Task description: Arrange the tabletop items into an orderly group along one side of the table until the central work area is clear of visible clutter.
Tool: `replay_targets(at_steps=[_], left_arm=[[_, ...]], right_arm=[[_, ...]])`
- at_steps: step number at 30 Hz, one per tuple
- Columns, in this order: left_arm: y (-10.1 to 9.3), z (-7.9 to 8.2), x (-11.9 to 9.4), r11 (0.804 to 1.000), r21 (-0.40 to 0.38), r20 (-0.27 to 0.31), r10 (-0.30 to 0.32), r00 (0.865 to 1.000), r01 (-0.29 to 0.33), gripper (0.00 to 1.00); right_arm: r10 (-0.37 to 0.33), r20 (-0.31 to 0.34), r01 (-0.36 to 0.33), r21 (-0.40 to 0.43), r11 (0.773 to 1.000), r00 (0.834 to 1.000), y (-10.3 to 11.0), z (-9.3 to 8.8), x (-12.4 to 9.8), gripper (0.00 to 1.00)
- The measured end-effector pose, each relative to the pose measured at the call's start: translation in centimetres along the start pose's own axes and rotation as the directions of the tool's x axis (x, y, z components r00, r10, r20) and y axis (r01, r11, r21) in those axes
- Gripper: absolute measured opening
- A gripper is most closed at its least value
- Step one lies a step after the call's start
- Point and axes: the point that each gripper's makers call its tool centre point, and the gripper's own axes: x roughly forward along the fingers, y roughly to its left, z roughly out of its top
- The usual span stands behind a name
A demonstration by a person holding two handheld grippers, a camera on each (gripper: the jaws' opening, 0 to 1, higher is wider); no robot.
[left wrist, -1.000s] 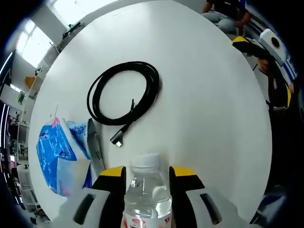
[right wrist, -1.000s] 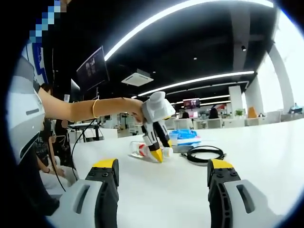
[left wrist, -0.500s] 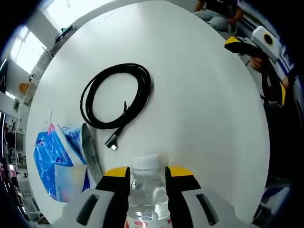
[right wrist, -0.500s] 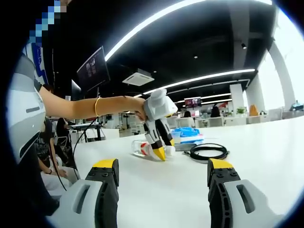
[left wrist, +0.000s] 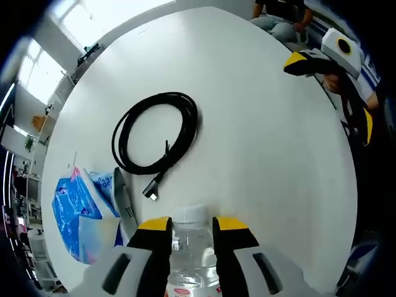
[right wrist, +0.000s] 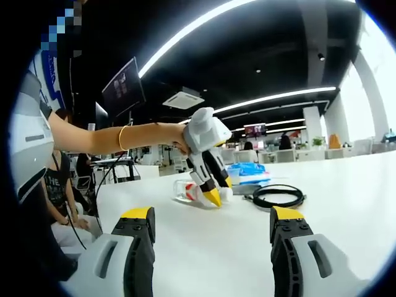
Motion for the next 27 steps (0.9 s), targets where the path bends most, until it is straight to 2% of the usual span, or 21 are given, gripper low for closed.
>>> replay_targets(at_steps=[7, 10, 14, 22, 27], left_arm=[[-0.3, 0.2, -0.3, 1.0, 0.007, 0.009, -0.005, 1.0, 0.005, 0.22], [-0.4, 0.2, -0.3, 1.0, 0.011, 0.008, -0.007, 1.0, 0.006, 0.22], [-0.4, 0.2, -0.4, 1.0, 0.008, 0.012, -0.007, 1.0, 0.006, 0.22], [-0.5, 0.3, -0.6, 1.0, -0.003, 0.063, 0.027, 0.998, -0.027, 0.23], [-0.5, 0.6, -1.3, 0.999, -0.027, 0.107, 0.039, 0.994, -0.036, 0.31]], right_arm=[[0.048, -0.025, -0.048, 0.006, 0.999, 0.999, 0.4, -0.6, 1.9, 0.72], [0.079, -0.082, -0.08, 0.002, 0.997, 0.993, 0.8, -1.5, 2.8, 0.71], [0.098, -0.104, -0.103, -0.044, 0.994, 0.99, 1.7, -1.7, 2.8, 0.73], [0.103, -0.125, -0.111, -0.059, 0.992, 0.987, 1.8, -1.9, 3.8, 0.72], [0.103, -0.13, -0.112, -0.062, 0.992, 0.986, 1.8, -1.9, 3.9, 0.72]])
